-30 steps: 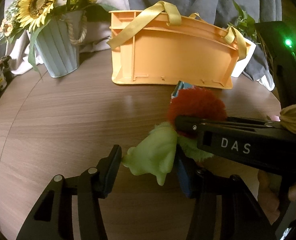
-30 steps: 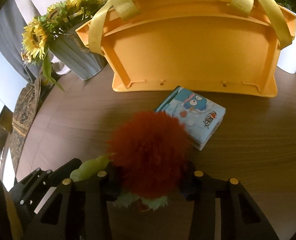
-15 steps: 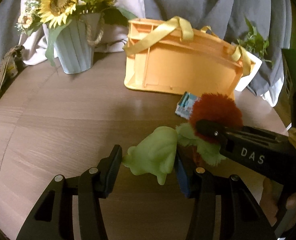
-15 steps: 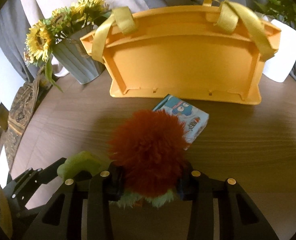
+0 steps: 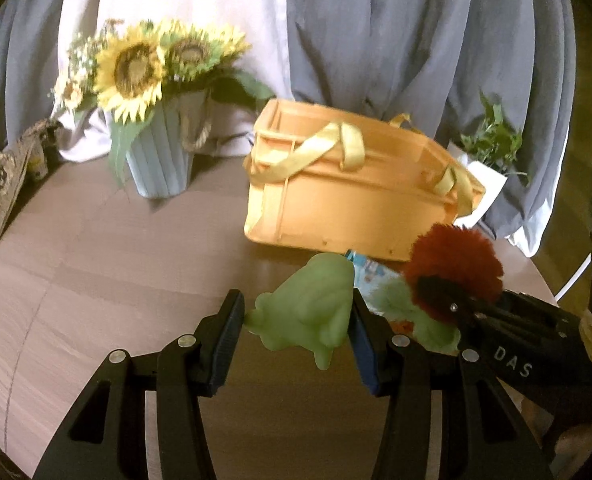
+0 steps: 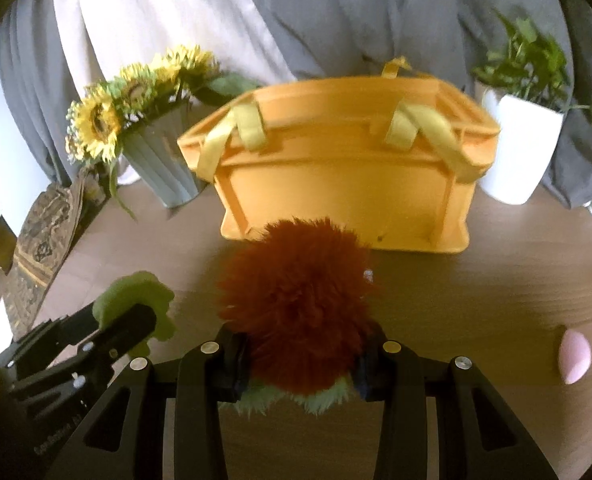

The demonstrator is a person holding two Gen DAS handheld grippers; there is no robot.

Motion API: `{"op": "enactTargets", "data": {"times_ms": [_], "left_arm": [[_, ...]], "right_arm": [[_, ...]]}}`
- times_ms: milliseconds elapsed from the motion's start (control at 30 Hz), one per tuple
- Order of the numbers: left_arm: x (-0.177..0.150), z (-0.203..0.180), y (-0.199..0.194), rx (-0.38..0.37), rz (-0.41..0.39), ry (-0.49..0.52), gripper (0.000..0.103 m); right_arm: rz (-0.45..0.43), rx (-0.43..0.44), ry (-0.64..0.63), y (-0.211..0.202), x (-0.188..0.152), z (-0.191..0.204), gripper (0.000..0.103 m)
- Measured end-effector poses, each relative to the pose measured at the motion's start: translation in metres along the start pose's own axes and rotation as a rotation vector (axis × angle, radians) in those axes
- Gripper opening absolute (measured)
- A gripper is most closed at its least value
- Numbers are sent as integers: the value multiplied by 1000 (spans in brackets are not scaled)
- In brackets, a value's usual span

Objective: Organize soft objects
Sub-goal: 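Carry the green plush with the left tool while the right tool carries the red pompom over the crate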

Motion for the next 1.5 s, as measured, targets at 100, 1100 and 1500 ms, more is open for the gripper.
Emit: {"op": "enactTargets", "data": {"times_ms": [100,1100,1500], "left_arm": [[10,-6,-9,-4,-25,-2,50],[117,-52,-51,-38,-284,99,50],[151,-56,-37,-36,-325,121,50]], "right_arm": [[-39,-8,8,-17,8,-6,40],[-324,-125,30,-94,102,-34,40],[-385,-124,25,-92,135,-37,40]]}}
Point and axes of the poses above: each gripper's, at about its wrist camera, not at the fingertips, and y roughly the way its jaws point, z to its left, x to its top, the point moved 9 cm from there along y, roughly the way its jaws point, and after that the axes turned 4 degrees about -x, right-handed, at the moved point
